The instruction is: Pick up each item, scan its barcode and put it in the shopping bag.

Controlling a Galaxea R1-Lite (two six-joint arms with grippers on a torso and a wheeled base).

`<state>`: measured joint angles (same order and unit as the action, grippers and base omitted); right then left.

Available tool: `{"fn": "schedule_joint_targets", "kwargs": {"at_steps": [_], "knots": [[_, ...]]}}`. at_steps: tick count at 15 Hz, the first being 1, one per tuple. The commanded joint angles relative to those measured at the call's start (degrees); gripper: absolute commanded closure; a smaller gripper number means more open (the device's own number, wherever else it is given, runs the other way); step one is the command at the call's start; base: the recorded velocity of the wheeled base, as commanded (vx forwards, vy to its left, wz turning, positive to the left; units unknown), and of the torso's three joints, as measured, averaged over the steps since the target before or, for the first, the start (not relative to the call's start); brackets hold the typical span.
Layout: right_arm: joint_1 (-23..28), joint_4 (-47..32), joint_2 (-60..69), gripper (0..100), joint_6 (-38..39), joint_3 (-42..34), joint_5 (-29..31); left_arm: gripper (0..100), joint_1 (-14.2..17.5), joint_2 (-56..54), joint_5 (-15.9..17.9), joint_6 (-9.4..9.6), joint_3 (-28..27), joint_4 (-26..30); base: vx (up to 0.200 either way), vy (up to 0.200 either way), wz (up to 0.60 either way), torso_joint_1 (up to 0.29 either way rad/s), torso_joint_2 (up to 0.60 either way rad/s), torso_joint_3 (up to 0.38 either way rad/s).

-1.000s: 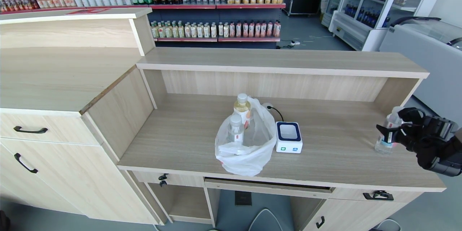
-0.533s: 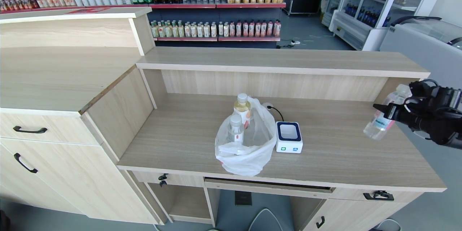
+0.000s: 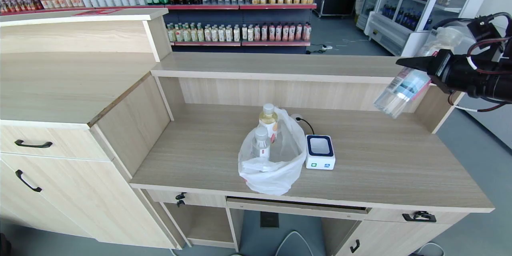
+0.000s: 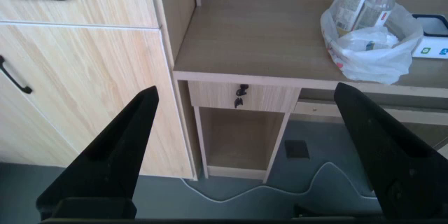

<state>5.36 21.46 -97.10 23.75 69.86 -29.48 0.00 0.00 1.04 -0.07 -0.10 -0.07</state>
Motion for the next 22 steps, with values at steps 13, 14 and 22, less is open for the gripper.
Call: {"fn": "schedule_joint_targets", "kwargs": {"at_steps": [13,14,22], "knots": [[-29.8,-5.11,27.93,100,-0.9,-12.56,-5.86,0,0.0,0.0,0.02,-0.01,0.01,-0.01,0.0,0.0,0.0,0.0,0.0,0.0],[-29.97,-6.34,28.81,100,-2.3,-13.79,-5.86,0,0.0,0.0,0.02,-0.1,0.01,-0.01,0.0,0.0,0.0,0.0,0.0,0.0],[-30.94,-11.0,34.43,100,-5.03,-17.57,-8.93,0,0.0,0.0,0.02,-0.01,0.01,-0.01,0.0,0.0,0.0,0.0,0.0,0.0]]}}
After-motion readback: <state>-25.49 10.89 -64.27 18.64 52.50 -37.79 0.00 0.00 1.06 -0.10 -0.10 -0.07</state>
